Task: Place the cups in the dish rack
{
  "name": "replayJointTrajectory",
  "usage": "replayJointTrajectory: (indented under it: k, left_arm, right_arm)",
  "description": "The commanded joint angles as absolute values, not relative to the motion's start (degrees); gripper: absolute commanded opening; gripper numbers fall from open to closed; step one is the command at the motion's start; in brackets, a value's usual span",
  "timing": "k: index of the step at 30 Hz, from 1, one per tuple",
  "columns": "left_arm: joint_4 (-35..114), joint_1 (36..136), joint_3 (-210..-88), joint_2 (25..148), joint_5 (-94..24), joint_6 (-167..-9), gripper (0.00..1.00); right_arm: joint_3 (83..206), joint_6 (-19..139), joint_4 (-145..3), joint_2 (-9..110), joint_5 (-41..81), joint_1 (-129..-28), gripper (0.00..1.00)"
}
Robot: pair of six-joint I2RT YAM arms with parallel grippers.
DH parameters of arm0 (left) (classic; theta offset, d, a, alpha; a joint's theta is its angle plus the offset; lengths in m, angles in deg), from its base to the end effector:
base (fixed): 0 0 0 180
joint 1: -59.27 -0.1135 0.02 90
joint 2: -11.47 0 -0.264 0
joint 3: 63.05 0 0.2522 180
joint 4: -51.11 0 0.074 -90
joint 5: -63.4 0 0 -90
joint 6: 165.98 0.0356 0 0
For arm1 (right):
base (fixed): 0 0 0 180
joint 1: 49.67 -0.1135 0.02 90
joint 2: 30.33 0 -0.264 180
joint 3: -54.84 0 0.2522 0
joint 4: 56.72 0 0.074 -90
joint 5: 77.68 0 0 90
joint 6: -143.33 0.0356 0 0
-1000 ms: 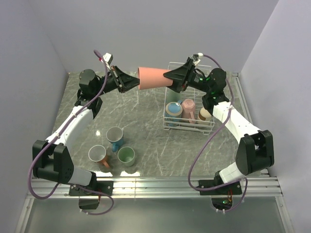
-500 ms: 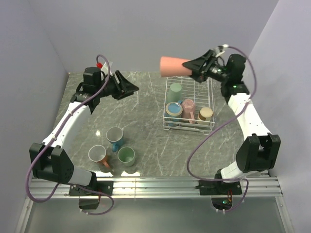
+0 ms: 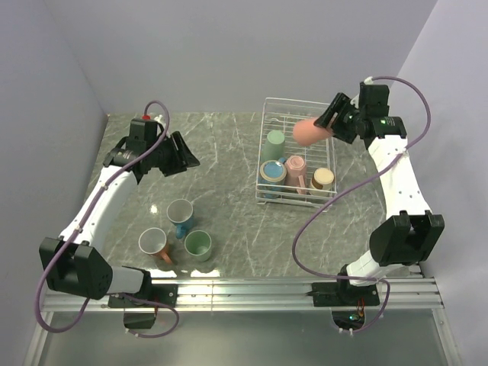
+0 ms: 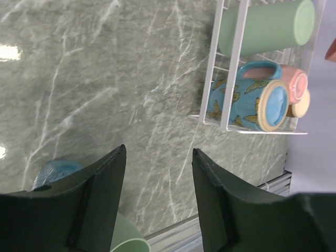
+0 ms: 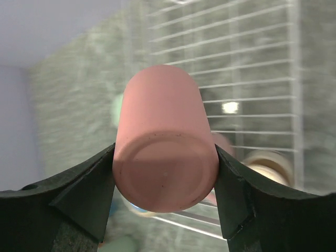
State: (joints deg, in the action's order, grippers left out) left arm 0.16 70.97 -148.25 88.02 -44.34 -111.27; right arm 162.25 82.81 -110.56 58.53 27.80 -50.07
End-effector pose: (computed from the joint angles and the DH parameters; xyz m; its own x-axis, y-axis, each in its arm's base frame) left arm 0.2796 -0.0690 0.3356 -0.7770 -0.4010 -0.4852 -0.0430 0.8028 -0.5947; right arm 0.3422 0.0119 0.3951 -0.6134 0.4700 -0.6347 0.0888 0.8396 0.5359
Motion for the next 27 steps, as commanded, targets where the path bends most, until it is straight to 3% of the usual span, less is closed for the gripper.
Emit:
replayJointTrajectory:
  k: [1,12,27]
  left_arm:
    - [-1.5,70.7,-147.7,86.3,-41.8,-109.3,0.58]
    - [-2.2,70.7,-148.8,87.1,-40.5,-108.0,0.57]
    - [-2.3,70.8,-147.9,86.3,-40.5,-108.0,0.56]
  right_arm:
    - [165.2,76.0,-116.5,57.8,16.9,-50.6,0.0]
    - [163.3,73.8,-120.9,61.9,3.5,-57.6,0.0]
    - [162.6,72.8,-122.2,69.2,-4.9,-62.1,0.0]
